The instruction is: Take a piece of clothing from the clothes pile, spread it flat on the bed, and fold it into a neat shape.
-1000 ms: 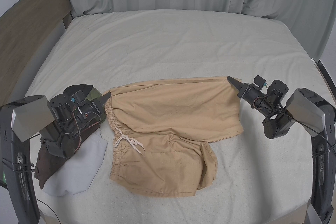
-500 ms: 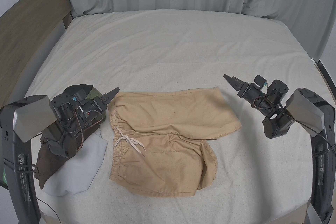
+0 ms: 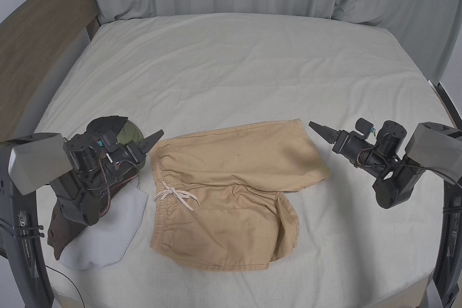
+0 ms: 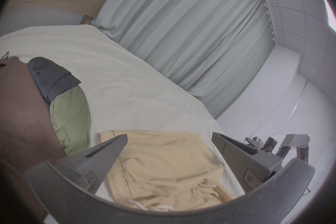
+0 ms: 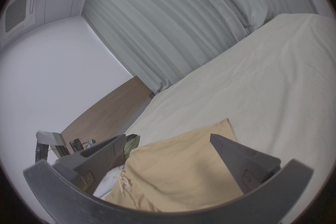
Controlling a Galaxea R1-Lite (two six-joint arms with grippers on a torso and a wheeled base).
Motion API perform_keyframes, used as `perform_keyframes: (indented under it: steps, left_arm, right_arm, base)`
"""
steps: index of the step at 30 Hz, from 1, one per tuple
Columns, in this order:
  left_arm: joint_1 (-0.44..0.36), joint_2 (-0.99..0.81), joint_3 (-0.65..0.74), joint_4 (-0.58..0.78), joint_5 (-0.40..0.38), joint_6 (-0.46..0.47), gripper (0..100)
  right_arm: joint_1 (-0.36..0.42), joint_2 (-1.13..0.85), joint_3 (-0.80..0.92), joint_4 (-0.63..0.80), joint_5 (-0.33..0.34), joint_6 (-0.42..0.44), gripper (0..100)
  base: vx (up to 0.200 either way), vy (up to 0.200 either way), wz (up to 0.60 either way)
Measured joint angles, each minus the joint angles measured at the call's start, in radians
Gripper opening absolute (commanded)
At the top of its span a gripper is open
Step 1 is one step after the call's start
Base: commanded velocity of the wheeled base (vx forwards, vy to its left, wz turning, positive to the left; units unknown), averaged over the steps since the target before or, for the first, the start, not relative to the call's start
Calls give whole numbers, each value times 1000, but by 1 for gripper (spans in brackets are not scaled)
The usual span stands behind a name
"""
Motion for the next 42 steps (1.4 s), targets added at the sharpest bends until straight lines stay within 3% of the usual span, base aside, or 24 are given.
perform_keyframes:
  steps: [11,20,31,37,42]
  left_arm:
    - [17,-284,285,0,-190,98,100]
    - [30,-423,460,0,-339,280,100]
    - [56,-460,495,0,-386,354,100]
    - [57,-460,504,0,-402,513,100]
    - [69,-440,504,0,-489,677,100]
  right_arm:
    - [49,-218,353,-21,4,-71,100]
    - [86,-330,541,-23,12,-135,100]
    - [92,-352,601,-21,17,-132,100]
    - [90,-352,608,-21,19,-130,100]
    - [90,-336,617,-21,29,-128,100]
  base:
    - [0,0,0]
    - [0,0,0]
    - [0,0,0]
    - [0,0,0]
    - [0,0,0]
